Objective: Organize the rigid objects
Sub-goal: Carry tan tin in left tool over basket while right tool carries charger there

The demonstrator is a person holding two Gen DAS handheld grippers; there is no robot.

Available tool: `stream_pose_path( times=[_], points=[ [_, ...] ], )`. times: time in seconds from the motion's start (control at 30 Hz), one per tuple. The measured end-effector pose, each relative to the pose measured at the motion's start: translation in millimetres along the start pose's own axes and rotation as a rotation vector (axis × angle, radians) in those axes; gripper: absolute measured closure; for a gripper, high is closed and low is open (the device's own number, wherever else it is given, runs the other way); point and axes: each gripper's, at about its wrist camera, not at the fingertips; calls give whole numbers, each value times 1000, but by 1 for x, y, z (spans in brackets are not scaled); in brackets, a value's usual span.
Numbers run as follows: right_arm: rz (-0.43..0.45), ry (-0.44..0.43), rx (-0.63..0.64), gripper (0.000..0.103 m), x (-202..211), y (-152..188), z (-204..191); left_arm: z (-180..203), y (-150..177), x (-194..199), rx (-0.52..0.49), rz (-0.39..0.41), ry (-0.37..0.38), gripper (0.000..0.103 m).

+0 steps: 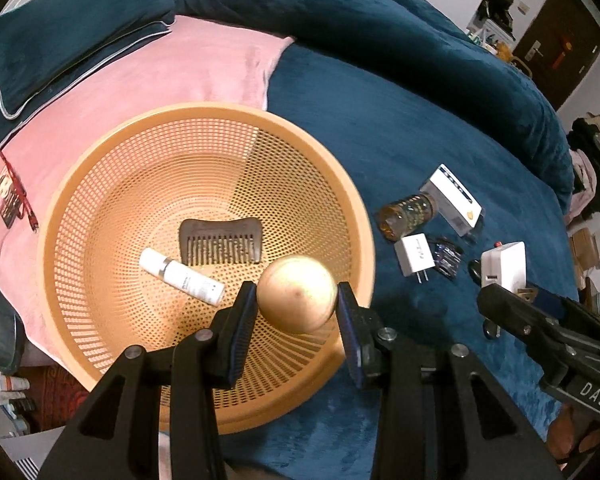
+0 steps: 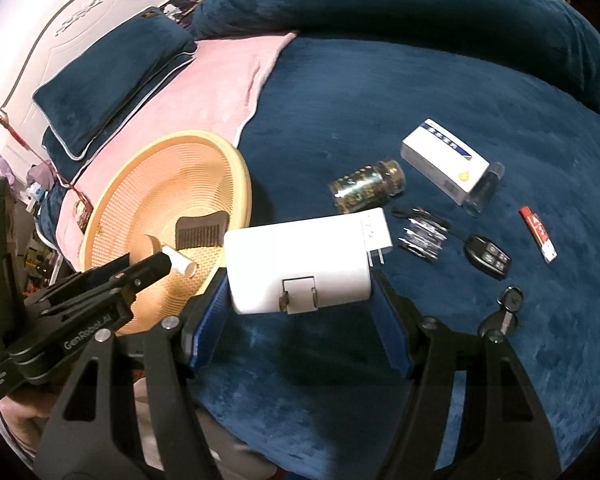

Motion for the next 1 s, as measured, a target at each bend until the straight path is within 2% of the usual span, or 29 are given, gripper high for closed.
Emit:
stream_pose_path(
  times=[1.0],
  points=[
    [-40,-50,131,34,-30,-17,-67,-79,9,-4,172,-15,-36,63]
  ],
)
Point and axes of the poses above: each gripper's, at about its wrist camera, not at the fingertips, and x roughly against the way its jaws point, z to its right, y to its underside, and after that the axes turned 13 degrees about -z, right-handed
